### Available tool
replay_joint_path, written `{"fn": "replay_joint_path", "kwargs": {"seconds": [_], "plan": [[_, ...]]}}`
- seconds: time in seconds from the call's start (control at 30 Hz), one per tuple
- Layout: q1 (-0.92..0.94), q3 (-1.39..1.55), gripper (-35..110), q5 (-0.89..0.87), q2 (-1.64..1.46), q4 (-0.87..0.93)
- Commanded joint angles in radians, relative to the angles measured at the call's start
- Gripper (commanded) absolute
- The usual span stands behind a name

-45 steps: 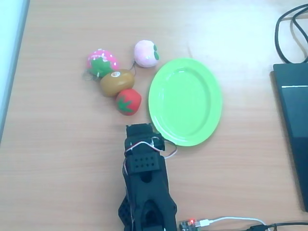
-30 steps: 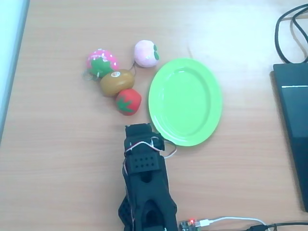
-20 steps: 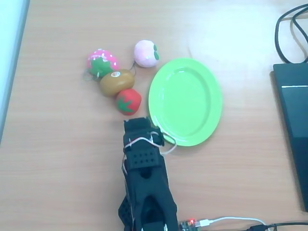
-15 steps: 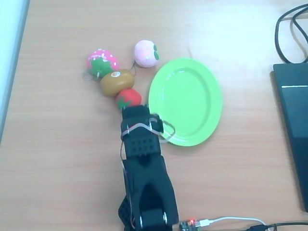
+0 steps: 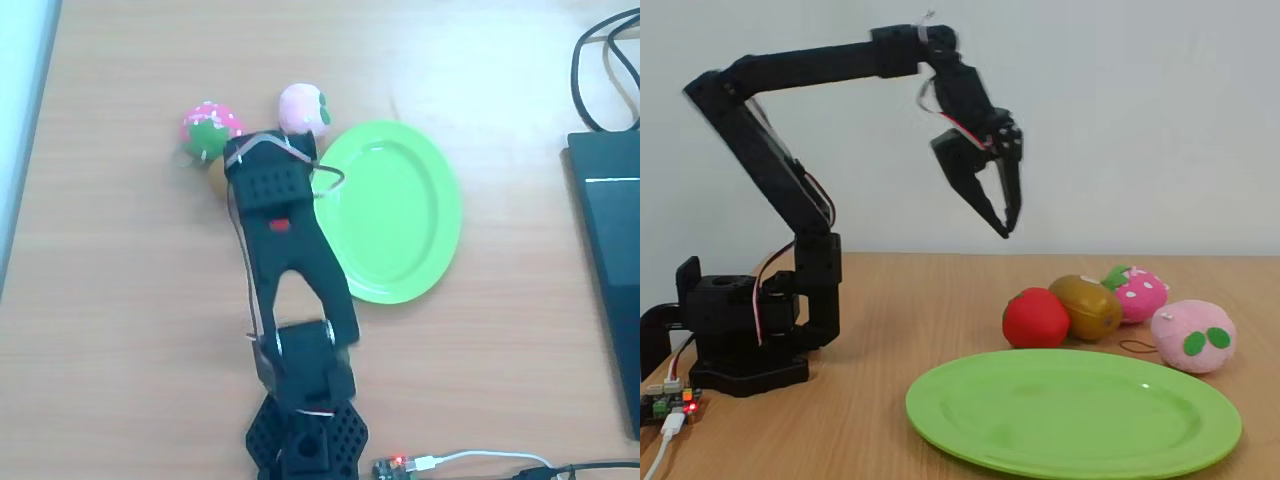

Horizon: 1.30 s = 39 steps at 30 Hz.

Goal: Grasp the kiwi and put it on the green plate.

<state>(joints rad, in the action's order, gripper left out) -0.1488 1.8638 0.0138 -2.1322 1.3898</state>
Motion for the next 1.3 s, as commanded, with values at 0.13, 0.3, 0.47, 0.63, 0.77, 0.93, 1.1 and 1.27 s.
{"fn": "replay_joint_path", "kwargs": {"seconds": [0.13, 0.3, 0.47, 0.63, 0.77, 0.93, 1.1, 1.27], "plan": [[0.009, -0.143, 9, 0.023, 0.137, 0.008], [-0.003, -0.147, 21, 0.023, 0.164, -0.005], [-0.017, -0.141, 30, 0.051, 0.176, -0.015], [-0.02, -0.15, 33, 0.097, 0.23, -0.034], [-0.025, -0.15, 33, 0.155, 0.267, -0.057], [-0.029, -0.224, 33, 0.17, 0.371, -0.069], [-0.029, -0.347, 32, 0.17, 0.479, -0.066], [-0.029, -0.42, 31, 0.173, 0.566, -0.052]]}}
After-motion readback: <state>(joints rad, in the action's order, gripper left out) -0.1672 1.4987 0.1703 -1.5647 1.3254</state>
